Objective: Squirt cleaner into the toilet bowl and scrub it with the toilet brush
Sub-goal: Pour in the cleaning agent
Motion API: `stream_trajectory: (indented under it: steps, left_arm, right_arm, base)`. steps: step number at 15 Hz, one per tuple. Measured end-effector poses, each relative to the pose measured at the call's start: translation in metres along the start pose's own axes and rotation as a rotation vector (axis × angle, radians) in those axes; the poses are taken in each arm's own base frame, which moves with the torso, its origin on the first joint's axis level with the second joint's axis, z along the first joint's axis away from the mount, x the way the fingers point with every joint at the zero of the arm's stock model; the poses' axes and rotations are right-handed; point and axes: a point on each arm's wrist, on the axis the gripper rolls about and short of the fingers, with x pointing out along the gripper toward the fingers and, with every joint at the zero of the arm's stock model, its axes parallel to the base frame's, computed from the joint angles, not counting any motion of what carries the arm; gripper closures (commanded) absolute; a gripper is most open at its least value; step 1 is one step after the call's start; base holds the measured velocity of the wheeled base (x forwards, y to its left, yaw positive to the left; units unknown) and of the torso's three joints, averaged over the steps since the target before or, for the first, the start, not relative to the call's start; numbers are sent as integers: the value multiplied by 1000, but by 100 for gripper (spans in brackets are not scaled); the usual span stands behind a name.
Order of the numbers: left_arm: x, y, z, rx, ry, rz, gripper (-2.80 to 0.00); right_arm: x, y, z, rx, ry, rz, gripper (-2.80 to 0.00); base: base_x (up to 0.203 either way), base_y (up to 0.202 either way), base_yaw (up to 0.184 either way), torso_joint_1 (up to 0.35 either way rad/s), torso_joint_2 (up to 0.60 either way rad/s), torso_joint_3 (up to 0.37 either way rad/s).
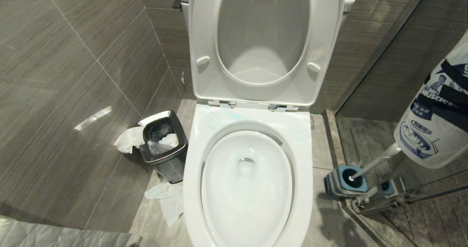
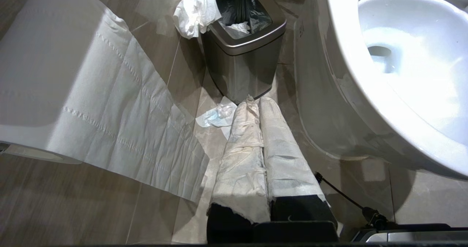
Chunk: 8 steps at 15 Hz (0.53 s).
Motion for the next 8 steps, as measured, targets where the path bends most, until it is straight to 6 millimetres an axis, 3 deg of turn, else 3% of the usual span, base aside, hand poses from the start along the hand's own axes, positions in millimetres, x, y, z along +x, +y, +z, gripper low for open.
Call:
stream_trajectory:
  steps: [8]
  left_arm:
    - [0, 0, 0, 2, 1, -1, 0]
  right_arm:
    - [31, 39, 5, -100, 70, -59, 0]
  base:
    - [0, 0, 0, 0, 0, 0]
